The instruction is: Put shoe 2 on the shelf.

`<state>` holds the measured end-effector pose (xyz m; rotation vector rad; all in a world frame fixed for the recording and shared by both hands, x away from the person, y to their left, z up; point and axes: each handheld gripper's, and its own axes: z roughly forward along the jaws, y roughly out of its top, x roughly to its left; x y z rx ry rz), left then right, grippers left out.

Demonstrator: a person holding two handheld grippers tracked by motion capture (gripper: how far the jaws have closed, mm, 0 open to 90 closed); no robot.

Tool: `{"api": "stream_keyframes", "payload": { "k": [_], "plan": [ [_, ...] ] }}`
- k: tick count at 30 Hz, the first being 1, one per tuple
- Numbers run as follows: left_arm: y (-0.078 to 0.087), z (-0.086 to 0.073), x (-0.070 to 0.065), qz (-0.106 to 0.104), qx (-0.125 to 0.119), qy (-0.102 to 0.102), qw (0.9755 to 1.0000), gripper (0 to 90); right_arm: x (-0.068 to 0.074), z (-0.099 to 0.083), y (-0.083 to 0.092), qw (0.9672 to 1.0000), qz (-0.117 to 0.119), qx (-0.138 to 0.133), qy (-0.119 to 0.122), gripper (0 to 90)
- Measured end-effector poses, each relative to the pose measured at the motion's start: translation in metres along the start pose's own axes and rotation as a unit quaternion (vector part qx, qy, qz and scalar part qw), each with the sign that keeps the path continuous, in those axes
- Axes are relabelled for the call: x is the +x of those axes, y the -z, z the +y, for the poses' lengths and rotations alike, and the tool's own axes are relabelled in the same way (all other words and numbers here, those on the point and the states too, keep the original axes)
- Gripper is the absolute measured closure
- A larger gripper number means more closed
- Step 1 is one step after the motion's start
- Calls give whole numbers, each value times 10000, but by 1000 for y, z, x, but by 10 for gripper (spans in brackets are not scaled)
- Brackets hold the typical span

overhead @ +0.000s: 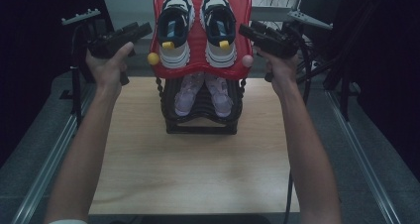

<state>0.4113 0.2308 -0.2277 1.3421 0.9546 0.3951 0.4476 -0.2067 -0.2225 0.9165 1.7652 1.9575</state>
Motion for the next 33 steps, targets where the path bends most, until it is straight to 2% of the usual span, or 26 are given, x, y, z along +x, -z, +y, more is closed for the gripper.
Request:
{"api": "stream_keyframes", "payload": {
  "k": [7,11,19,27,33],
  "plan": [
    [16,-12,6,-124,-20,125,9998,388,-7,-9,21,9999,-84,-102,-56,407],
    [22,-19,8,-136,8,113,9998,388,-11,-12,36,9998,-107,-187,-37,409],
    [30,-34,15,-130,36,176,9998,389,-25,-25,58,9996,-185,-188,-81,409],
    [37,-49,21,-117,69,221,9997,390,-36,-49,79,9996,-212,-177,-110,409],
    [43,-64,24,-120,151,222,9996,392,-39,-69,88,9996,-260,-102,-61,409]
  ]
}}
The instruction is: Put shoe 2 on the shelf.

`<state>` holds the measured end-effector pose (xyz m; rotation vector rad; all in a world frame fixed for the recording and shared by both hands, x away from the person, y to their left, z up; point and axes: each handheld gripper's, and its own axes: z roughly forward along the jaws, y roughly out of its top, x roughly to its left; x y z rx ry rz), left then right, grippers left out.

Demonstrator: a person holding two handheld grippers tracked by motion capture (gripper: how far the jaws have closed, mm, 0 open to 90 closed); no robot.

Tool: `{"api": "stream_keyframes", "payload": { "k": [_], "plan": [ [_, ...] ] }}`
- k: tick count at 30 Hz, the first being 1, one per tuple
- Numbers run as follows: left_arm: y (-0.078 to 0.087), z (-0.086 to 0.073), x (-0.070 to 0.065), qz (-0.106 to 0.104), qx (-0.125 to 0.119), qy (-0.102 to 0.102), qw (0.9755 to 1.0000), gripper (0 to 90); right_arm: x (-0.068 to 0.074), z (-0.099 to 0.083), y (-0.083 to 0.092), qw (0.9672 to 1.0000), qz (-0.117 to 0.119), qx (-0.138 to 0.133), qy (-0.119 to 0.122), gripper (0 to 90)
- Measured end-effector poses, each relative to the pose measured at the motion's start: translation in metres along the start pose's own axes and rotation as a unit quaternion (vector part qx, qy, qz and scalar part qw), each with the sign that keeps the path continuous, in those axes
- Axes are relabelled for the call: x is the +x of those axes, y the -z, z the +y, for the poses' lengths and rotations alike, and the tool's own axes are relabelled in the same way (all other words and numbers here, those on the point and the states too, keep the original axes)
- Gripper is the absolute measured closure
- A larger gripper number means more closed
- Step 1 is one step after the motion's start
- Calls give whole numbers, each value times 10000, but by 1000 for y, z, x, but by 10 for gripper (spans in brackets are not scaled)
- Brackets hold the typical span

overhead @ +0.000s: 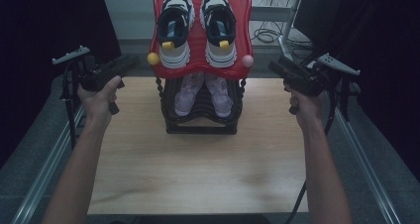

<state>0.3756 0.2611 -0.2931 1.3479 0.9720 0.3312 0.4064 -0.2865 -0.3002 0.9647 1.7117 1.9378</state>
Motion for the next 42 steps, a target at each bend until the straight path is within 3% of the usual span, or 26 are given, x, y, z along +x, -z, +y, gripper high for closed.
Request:
{"api": "stream_keyframes", "payload": {
  "k": [7,15,20,32,42],
  "plan": [
    [6,-18,3,-16,46,11,10000,393,-1,-25,5,9999,-36,153,68,409],
    [10,-43,13,83,185,105,9997,394,0,-53,5,9993,-77,342,112,408],
    [13,-63,18,211,314,63,9993,393,-1,-72,4,9987,-106,488,98,407],
    [15,-119,41,351,676,397,9963,391,-4,-119,6,9973,-143,725,-36,406],
    [8,-151,47,390,930,494,9937,391,-11,-161,8,9938,-279,1070,-153,404]
  ]
}}
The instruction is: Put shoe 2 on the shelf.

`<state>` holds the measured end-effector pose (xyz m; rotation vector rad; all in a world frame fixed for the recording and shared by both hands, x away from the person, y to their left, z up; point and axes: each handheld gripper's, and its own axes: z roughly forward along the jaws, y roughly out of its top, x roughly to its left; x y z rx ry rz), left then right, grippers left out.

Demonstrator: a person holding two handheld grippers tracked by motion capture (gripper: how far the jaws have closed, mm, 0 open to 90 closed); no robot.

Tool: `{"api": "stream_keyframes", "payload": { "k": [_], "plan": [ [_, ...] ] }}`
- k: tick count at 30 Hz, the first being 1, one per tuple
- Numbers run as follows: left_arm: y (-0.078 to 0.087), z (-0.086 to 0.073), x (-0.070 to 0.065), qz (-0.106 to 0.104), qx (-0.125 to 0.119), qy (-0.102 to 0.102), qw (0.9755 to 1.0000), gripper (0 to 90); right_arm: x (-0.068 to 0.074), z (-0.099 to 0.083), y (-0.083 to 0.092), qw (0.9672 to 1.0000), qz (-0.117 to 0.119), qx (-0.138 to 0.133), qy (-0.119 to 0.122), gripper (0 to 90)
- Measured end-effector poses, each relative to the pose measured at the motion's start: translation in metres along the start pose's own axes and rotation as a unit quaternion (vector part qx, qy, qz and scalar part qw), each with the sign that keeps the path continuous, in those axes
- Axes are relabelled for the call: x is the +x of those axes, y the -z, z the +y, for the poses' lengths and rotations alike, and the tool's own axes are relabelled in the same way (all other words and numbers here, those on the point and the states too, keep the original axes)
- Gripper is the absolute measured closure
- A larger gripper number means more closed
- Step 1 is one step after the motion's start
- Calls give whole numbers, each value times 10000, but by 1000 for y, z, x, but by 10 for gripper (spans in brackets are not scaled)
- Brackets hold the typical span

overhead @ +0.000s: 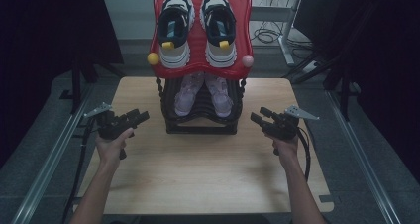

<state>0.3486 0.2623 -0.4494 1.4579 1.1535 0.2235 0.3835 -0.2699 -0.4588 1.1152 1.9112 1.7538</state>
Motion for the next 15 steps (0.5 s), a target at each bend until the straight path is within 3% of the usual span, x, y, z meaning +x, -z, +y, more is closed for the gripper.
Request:
{"api": "stream_keyframes", "payload": {
  "k": [6,15],
  "plan": [
    [-6,-9,1,53,101,-36,9999,390,-2,-10,-4,9999,-29,160,-36,403],
    [-5,-9,1,51,83,-32,9999,388,-2,-10,-2,9999,-50,111,-88,402]
  ]
}}
